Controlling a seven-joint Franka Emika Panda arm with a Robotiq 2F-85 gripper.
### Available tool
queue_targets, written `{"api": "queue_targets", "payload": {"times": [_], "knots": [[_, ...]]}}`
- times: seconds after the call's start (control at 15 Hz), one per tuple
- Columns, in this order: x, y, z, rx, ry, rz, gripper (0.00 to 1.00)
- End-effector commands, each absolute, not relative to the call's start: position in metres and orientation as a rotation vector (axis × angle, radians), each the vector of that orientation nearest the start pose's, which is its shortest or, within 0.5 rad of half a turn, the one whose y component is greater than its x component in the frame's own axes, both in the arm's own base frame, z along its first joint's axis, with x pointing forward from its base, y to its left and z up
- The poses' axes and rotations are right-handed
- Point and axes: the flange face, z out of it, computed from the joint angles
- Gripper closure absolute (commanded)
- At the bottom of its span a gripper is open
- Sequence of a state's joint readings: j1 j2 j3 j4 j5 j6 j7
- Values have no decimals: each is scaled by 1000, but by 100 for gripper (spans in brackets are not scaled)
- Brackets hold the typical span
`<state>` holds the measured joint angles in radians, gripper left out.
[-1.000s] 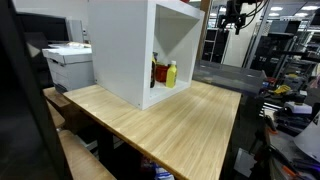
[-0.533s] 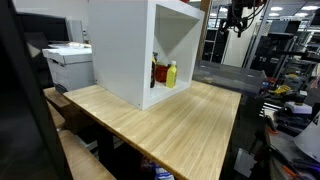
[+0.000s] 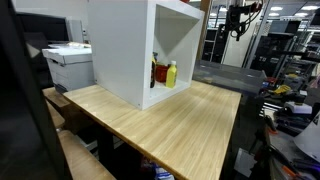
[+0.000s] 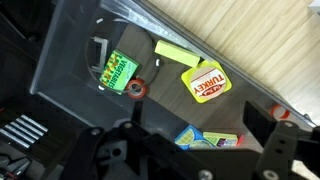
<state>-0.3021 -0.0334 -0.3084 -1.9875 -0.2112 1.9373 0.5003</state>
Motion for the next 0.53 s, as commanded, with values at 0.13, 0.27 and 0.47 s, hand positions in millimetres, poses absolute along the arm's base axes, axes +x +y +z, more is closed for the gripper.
{"api": "queue_targets", "payload": {"times": [0.13, 0.27, 0.47], "knots": [[452, -334, 458, -2901, 1675, 59, 0], [453, -338, 454, -2908, 1674, 63, 0], [454, -345, 450, -2916, 1670, 58, 0]]}}
